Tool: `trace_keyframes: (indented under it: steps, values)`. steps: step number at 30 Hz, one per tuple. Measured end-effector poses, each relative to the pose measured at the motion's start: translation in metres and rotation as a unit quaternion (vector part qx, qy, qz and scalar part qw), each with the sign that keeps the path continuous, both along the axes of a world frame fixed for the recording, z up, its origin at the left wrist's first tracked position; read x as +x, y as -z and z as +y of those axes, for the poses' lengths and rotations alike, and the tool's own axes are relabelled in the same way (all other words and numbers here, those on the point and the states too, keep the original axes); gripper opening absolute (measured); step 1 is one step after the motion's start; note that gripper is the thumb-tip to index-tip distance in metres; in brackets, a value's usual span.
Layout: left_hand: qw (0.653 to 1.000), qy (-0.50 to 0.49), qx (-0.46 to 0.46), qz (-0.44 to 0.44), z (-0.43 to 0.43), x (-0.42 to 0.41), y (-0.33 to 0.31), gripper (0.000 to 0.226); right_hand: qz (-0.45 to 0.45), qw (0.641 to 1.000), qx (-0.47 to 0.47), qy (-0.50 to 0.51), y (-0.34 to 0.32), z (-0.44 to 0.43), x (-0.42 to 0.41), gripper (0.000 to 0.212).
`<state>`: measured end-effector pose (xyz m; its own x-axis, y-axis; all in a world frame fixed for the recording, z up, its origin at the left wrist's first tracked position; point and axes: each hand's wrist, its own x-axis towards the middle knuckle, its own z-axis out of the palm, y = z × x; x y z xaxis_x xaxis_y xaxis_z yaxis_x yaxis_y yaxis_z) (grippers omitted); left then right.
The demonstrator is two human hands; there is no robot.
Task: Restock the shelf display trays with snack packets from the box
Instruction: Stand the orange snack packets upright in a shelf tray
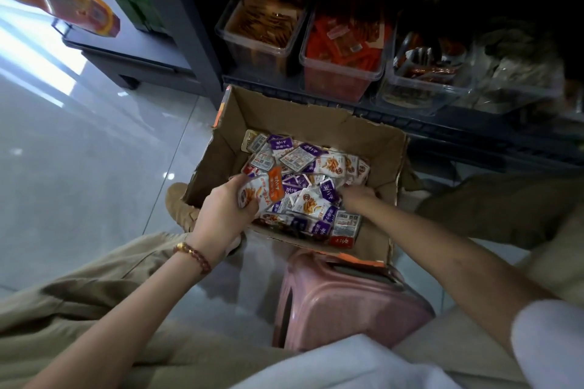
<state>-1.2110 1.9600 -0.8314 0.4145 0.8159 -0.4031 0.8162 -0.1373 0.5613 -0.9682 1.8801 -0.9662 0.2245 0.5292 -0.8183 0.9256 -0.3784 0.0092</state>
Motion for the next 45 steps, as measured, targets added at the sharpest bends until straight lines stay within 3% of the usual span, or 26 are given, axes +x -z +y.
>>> trace_keyframes:
  steps: [2, 11, 14, 17, 19, 21, 24, 31, 37, 41, 45]
  values:
    - [1.0, 0.004, -0.004, -0.02, -0.001, -0.002, 0.001, 0.046, -0.007, 0.999, -0.029, -0.027, 0.008, -0.007, -0.006, 0.046]
    - [0.998, 0.016, 0.017, -0.053, 0.0, -0.005, -0.001, 0.044, -0.061, 0.995, 0.038, -0.07, -0.014, 0.003, 0.004, 0.025]
    - [0.998, 0.021, 0.022, -0.055, -0.001, -0.005, -0.001, 0.043, 0.002, 0.989, 0.132, -0.069, -0.039, 0.009, 0.024, 0.038]
    - [0.998, 0.018, 0.015, -0.066, -0.002, -0.005, 0.001, 0.045, 0.042, 0.963, 0.263, -0.032, -0.069, 0.012, 0.039, 0.026]
    - [0.996, 0.007, 0.002, -0.087, -0.002, -0.006, 0.003, 0.042, 0.099, 0.929, 0.354, 0.045, -0.088, 0.012, 0.043, 0.023]
    - [0.992, -0.017, -0.024, -0.12, -0.002, -0.005, 0.004, 0.034, 0.211, 0.861, 0.424, 0.186, -0.107, 0.011, 0.043, 0.014]
    - [0.98, -0.048, -0.049, -0.189, -0.001, -0.001, 0.003, 0.025, 0.354, 0.757, 0.424, 0.35, -0.136, 0.009, 0.032, 0.016]
    - [0.894, -0.227, -0.185, -0.338, 0.002, 0.013, -0.016, 0.027, 0.45, 0.643, 0.408, 0.466, -0.165, 0.007, 0.004, 0.032]
    - [0.869, -0.238, -0.219, -0.374, 0.0, 0.021, -0.033, 0.02, 0.506, 0.636, 0.358, 0.46, -0.18, 0.004, -0.012, 0.077]
    - [0.876, -0.2, -0.235, -0.372, -0.002, 0.035, -0.045, 0.029, 0.492, 0.681, 0.358, 0.408, -0.191, 0.009, -0.027, 0.081]
    - [0.868, -0.156, -0.233, -0.409, -0.004, 0.046, -0.067, 0.034, 0.478, 0.682, 0.394, 0.388, -0.2, 0.018, -0.031, 0.079]
